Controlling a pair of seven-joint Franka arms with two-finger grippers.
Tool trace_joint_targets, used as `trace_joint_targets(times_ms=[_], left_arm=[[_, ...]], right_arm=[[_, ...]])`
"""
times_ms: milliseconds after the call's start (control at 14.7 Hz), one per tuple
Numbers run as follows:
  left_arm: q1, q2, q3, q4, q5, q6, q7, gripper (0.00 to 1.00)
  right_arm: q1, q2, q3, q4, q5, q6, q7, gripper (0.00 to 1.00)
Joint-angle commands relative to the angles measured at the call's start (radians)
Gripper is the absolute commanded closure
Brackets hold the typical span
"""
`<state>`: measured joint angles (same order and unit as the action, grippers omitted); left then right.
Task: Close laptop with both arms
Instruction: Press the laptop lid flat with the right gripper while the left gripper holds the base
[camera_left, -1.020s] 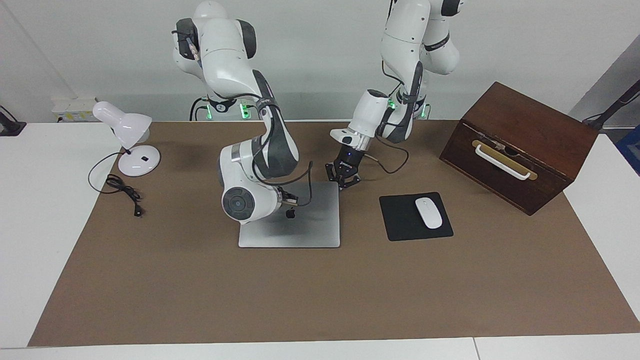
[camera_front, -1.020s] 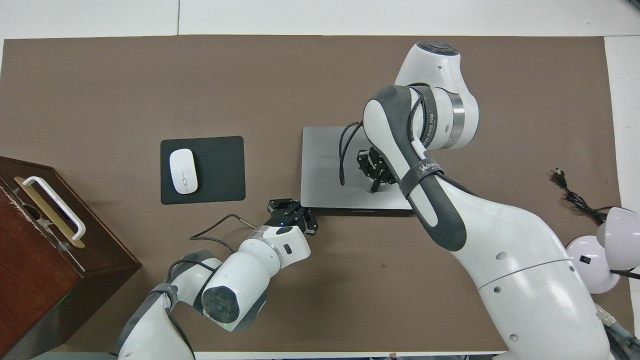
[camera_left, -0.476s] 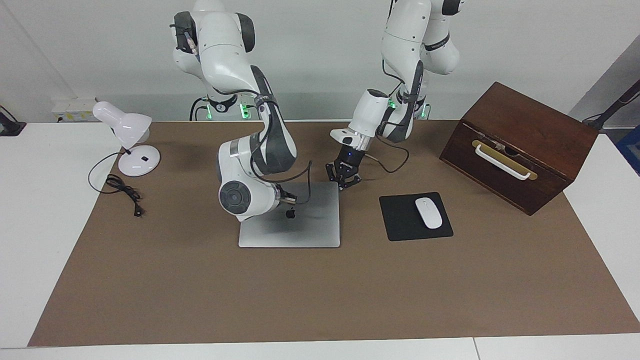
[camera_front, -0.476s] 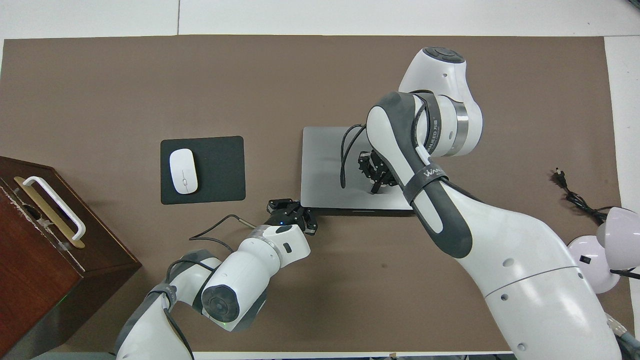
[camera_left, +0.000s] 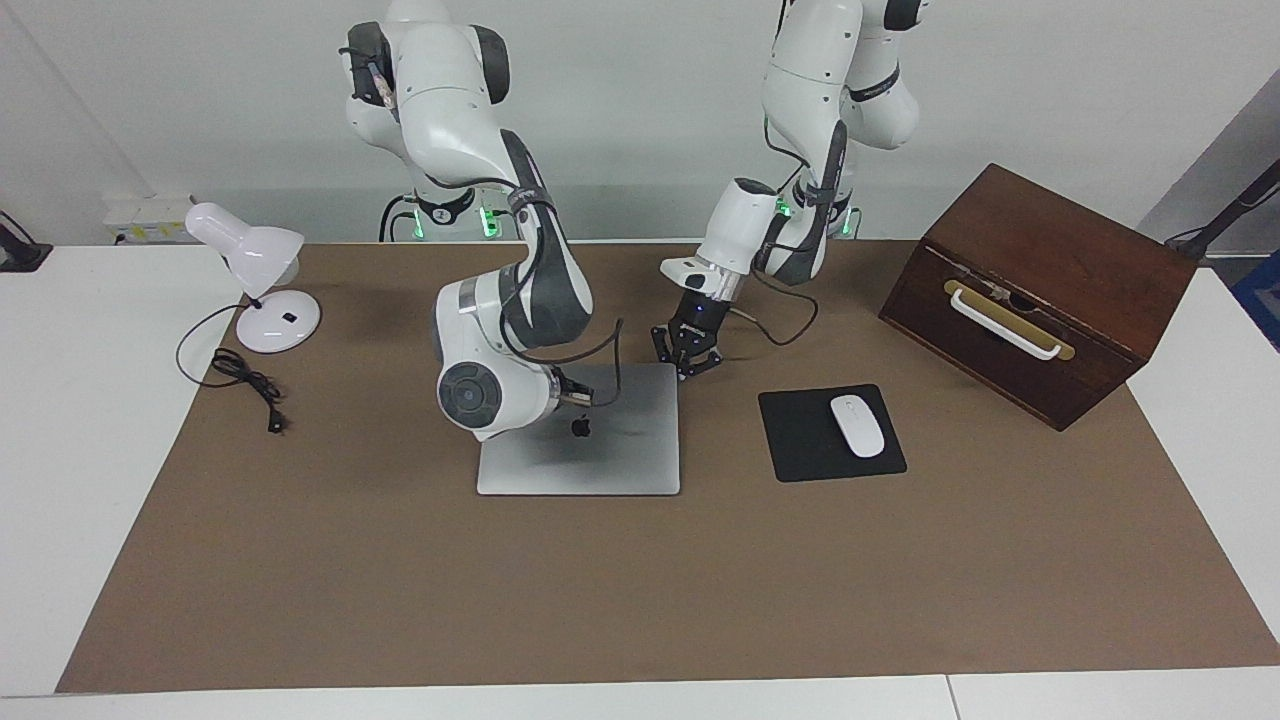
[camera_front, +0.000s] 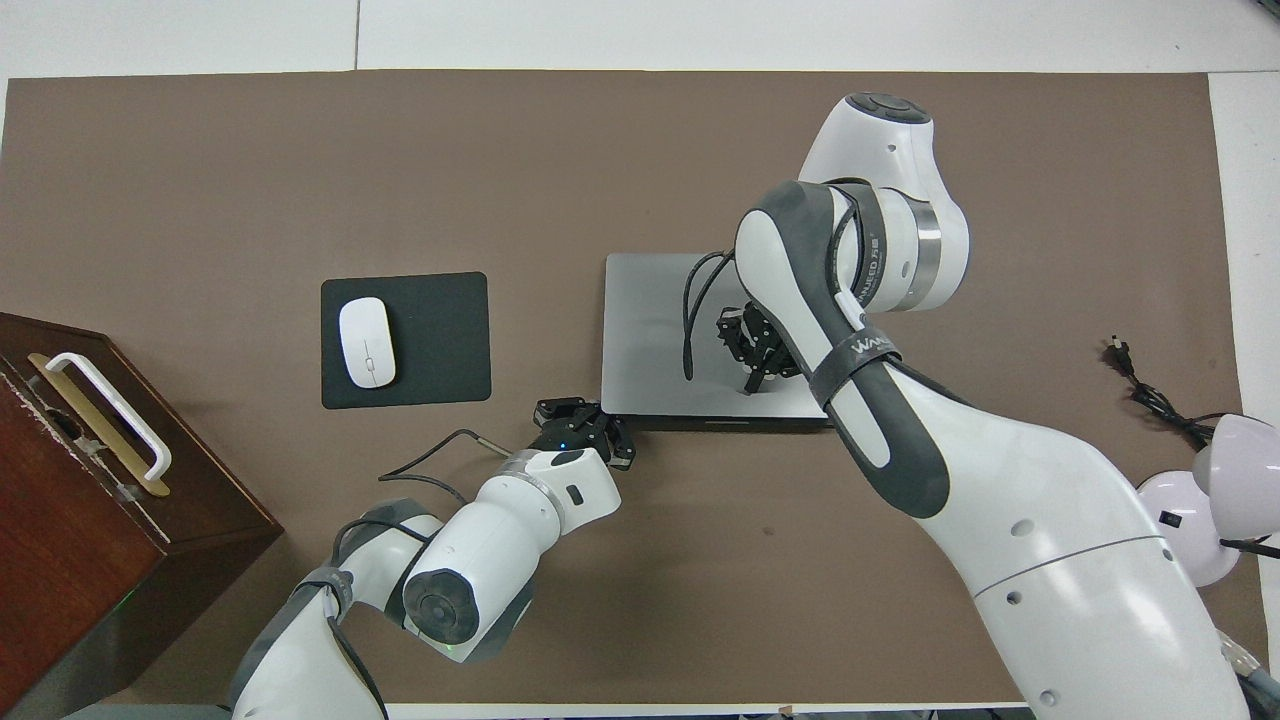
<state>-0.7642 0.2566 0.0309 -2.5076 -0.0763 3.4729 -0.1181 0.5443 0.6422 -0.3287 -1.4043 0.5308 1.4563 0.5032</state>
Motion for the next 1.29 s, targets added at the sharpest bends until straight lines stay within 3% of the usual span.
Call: trace_joint_targets(times_ms=[0, 476, 816, 1224], left_arm=[[0.014, 0.029, 0.009, -0.056, -0.010, -0.080, 0.000, 1.00], [0.014, 0.029, 0.009, -0.053, -0.010, -0.080, -0.044, 1.00], [0.014, 0.017, 0.007, -0.025, -0.010, -0.092, -0.162, 1.00], [0.042, -0.124, 0.006, -0.025, -0.010, -0.299, -0.180, 1.00]], right_arm=[[0.006, -0.015, -0.029, 0.010, 0.034, -0.049, 0.006, 1.00], [0.005, -0.033, -0.078, 0.067, 0.035, -0.109, 0.002, 1.00], [0.005, -0.104, -0.162, 0.077, 0.025, -0.099, -0.075, 1.00], [-0.007, -0.214, -0.197, 0.116, -0.078, -0.088, -0.133, 1.00]])
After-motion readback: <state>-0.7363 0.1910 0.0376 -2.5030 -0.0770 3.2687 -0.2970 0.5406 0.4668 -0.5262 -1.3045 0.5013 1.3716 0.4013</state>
